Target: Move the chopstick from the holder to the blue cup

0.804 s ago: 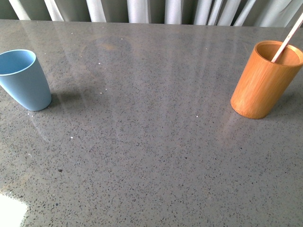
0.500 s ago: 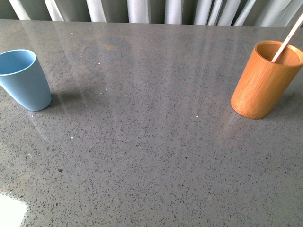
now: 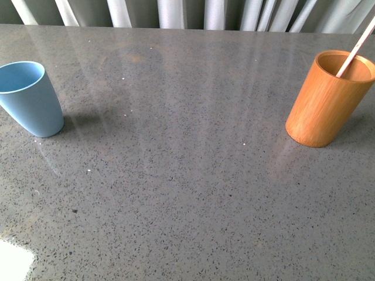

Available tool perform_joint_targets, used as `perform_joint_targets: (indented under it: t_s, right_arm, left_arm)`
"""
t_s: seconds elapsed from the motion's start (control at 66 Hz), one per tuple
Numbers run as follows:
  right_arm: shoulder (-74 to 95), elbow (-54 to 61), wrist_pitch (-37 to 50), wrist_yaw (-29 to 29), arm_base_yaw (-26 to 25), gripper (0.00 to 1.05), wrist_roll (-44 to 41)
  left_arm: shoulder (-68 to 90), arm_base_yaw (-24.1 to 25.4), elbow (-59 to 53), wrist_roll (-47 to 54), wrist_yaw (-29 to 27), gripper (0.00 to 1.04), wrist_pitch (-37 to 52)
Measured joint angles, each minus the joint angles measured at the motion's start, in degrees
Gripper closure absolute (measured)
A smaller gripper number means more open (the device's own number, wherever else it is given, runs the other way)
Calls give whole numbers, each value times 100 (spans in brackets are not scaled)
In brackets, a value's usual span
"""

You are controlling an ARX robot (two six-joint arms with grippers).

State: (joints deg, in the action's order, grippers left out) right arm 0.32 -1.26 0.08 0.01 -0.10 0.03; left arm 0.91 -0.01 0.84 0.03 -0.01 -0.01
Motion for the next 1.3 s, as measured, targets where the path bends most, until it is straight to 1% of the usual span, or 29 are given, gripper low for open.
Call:
perform_joint_targets:
  t_s: [0.167, 0.197, 0.212, 0.243, 0.258, 0.288, 0.334, 0.379, 0.44, 0.561, 0.606, 0.652, 0.773, 0.91, 1.031, 1.304]
  right_arm:
    - [0, 0, 0, 0, 0, 9, 0]
    - [0, -2, 0, 0, 0, 9, 0]
    - [0, -2, 2, 0, 0, 9, 0]
    - [0, 0, 0, 4, 0, 9, 0]
    - [0, -2, 0, 4, 0, 9, 0]
    - [-2, 0, 0, 0, 0, 9, 0]
    - [-2, 0, 0, -4, 0, 9, 0]
    - [-2, -2, 0, -2, 0, 9, 0]
    - [-2, -2, 0, 0, 0, 9, 0]
    - [-2, -2, 0, 0, 0, 9, 0]
    - [-2, -2, 0, 0, 0, 9, 0]
    - [-2, -2, 0, 0, 0, 9, 0]
    - [-2, 0, 0, 0, 0, 9, 0]
    - [-2, -2, 0, 0, 0, 9, 0]
    - [-2, -2, 0, 0, 0, 9, 0]
    - [-2, -2, 0, 0, 0, 9, 0]
  left_arm:
    - [31, -11, 15, -20, -48, 9, -42]
    - [219, -101, 201, -201, -369, 9, -542]
    - [444, -190, 378, -334, -560, 9, -992]
    - [719, -260, 577, -452, -737, 9, -1392]
    - [1025, -297, 776, -538, -846, 9, -1766]
    - [1423, -299, 1036, -623, -831, 9, -2201]
    - [1834, -293, 1268, -693, -752, 9, -2490]
    - [2188, -258, 1469, -697, -660, 9, -2479]
    - [2649, -92, 1764, -649, -372, 9, -2166]
    - [4096, 472, 2500, -293, 479, 9, -1639]
    - [4699, 625, 2787, -120, 549, 9, -1460]
    - [5263, 748, 3123, -20, 852, 9, -1486]
    - [6155, 833, 3768, 219, 1228, 9, -1886]
    - [6933, 916, 4275, 365, 1471, 9, -2109]
    - [7578, 990, 4583, 455, 1486, 9, -2109]
    - [8874, 1032, 5101, 520, 1176, 9, -2020]
